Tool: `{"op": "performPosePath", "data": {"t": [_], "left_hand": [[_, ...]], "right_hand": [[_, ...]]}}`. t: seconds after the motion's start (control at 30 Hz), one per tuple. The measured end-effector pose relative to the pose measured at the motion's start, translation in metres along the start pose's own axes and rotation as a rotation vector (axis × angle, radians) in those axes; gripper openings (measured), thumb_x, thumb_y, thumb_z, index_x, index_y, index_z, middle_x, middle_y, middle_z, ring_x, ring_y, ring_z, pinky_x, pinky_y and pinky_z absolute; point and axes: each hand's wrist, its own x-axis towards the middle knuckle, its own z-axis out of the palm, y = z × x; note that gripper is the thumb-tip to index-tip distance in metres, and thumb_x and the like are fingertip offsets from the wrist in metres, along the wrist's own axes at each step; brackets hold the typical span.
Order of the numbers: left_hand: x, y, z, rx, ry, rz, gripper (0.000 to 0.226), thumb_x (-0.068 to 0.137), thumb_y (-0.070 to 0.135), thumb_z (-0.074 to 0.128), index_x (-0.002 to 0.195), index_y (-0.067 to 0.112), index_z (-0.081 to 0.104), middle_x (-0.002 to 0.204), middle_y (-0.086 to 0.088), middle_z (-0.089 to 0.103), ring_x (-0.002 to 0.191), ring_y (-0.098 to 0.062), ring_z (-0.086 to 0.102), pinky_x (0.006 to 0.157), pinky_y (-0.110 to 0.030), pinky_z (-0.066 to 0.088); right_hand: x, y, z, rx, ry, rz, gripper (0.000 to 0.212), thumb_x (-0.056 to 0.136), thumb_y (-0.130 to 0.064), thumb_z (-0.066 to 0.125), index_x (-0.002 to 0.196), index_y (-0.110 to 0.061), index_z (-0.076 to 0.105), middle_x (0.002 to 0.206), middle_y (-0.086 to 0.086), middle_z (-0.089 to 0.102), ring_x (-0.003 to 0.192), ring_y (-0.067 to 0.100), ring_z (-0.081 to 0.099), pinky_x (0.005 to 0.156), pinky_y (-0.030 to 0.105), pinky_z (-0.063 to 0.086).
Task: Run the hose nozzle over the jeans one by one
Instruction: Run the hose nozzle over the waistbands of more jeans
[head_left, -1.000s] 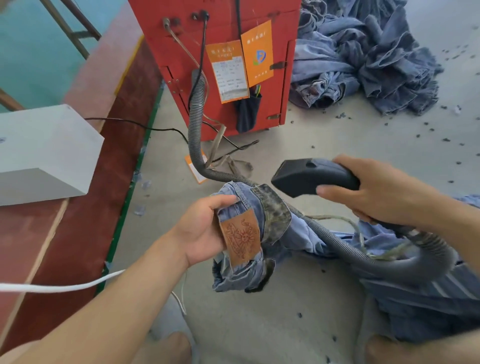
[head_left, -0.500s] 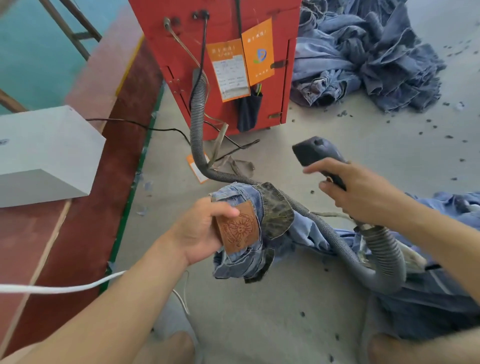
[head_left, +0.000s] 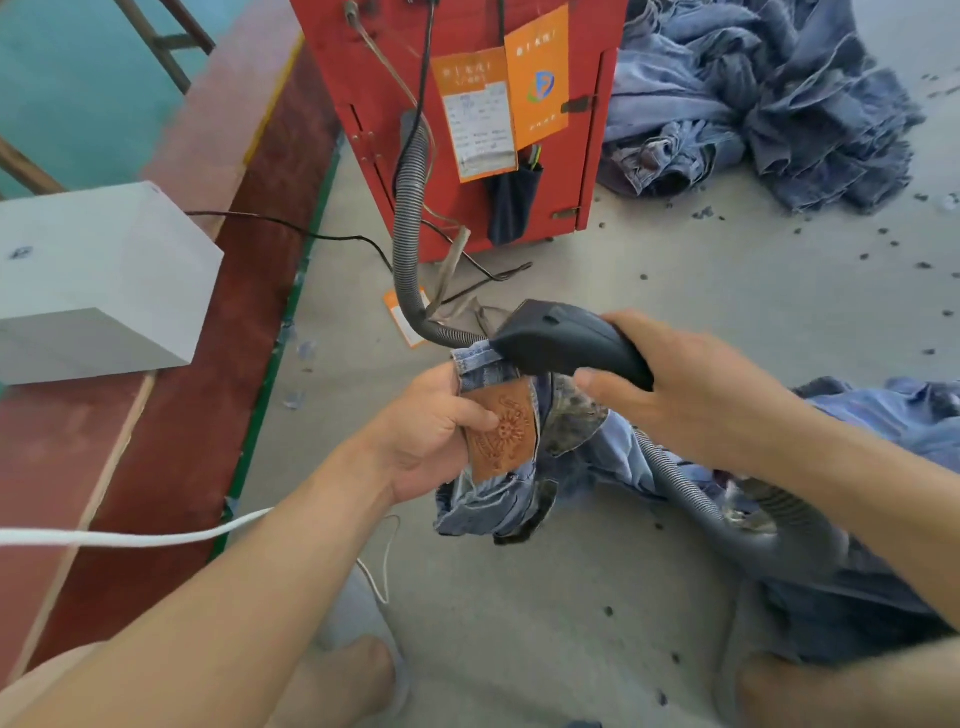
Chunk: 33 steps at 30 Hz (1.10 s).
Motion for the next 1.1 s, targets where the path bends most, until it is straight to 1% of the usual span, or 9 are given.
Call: {"op": "performPosePath", "data": {"t": [0.1,0.23,0.37,0.57,0.7,0.8,0.9,1.0,1.1], "left_hand": [[-0.003,0.000,0.001,0.037,0.001,-0.028,0.059,0.084,-0.031,0.034,0.125,0.004,0.061,0.103,-0.017,0.072,0.089,-0.027,0.072,0.080,-0.042,0.061],[-0.004,-0.001,0.004,0.049,-0.044,-0.036,0.062,0.084,-0.030,0.036,0.128,0.006,0.060,0.099,-0.012,0.072,0.089,-0.023,0.070,0.082,-0.040,0.057],[-0.001,0.002,-0.002,-0.022,0.012,-0.071,0.060,0.081,-0.024,0.038,0.132,0.000,0.057,0.111,-0.024,0.069,0.094,-0.034,0.071,0.079,-0.047,0.060],[-0.004,0.007,-0.006,-0.060,0.070,-0.071,0.065,0.073,-0.008,0.047,0.137,-0.008,0.054,0.126,-0.031,0.061,0.108,-0.041,0.063,0.092,-0.057,0.056],[-0.004,0.007,0.001,-0.081,0.039,-0.039,0.061,0.078,-0.009,0.048,0.138,-0.004,0.056,0.124,-0.027,0.067,0.105,-0.038,0.069,0.087,-0.051,0.059],[0.002,0.005,0.006,-0.034,0.066,0.003,0.054,0.093,-0.012,0.044,0.143,0.007,0.052,0.129,-0.022,0.068,0.109,-0.034,0.070,0.084,-0.046,0.060],[0.001,-0.001,0.008,-0.007,-0.008,-0.001,0.056,0.100,-0.009,0.041,0.144,0.023,0.051,0.132,-0.016,0.068,0.106,-0.029,0.072,0.081,-0.044,0.061],[0.000,-0.008,0.012,0.017,-0.079,-0.073,0.052,0.092,-0.005,0.058,0.137,0.021,0.058,0.125,-0.016,0.071,0.105,-0.031,0.072,0.083,-0.047,0.060],[0.006,-0.020,0.020,0.235,0.155,-0.058,0.033,0.082,0.005,0.078,0.111,0.018,0.074,0.110,-0.017,0.076,0.094,-0.029,0.076,0.074,-0.040,0.062]], "right_hand": [[-0.001,0.006,-0.011,0.073,0.072,0.030,0.031,0.095,-0.051,0.057,0.122,-0.036,0.053,0.070,-0.013,0.063,0.060,0.003,0.059,0.053,0.023,0.040],[-0.007,0.001,-0.017,0.099,-0.151,-0.078,0.025,0.094,-0.046,0.063,0.117,-0.045,0.055,0.078,-0.025,0.067,0.067,-0.003,0.063,0.056,0.014,0.044],[0.003,0.008,-0.003,0.159,-0.016,-0.056,0.067,0.101,-0.043,0.061,0.148,-0.060,0.017,0.094,-0.002,0.072,0.063,0.011,0.066,0.069,0.032,0.054],[0.019,0.055,-0.008,0.044,0.009,0.276,0.018,0.103,-0.027,0.059,0.108,-0.037,0.072,0.082,0.003,0.063,0.062,0.019,0.059,0.057,0.033,0.051],[0.014,0.044,0.020,-0.080,-0.093,0.227,0.031,0.084,-0.051,0.072,0.108,-0.031,0.073,0.083,0.006,0.068,0.069,0.020,0.061,0.064,0.034,0.049],[0.011,0.029,0.032,0.052,-0.003,0.111,0.060,0.067,-0.086,0.059,0.099,-0.036,0.071,0.066,-0.007,0.051,0.051,0.008,0.045,0.047,0.018,0.033],[0.012,0.018,0.044,0.049,0.018,0.086,0.074,0.052,-0.099,0.046,0.099,-0.046,0.065,0.089,-0.011,0.040,0.070,0.002,0.043,0.058,0.024,0.035],[0.020,0.014,0.055,0.051,0.086,0.146,0.044,0.075,-0.080,0.066,0.095,-0.041,0.065,0.089,-0.008,0.043,0.076,0.012,0.048,0.064,0.030,0.039],[0.032,0.016,0.049,0.155,0.247,0.171,0.024,0.096,-0.040,0.068,0.075,-0.028,0.063,0.066,-0.008,0.053,0.077,0.023,0.048,0.061,0.029,0.036]]}}
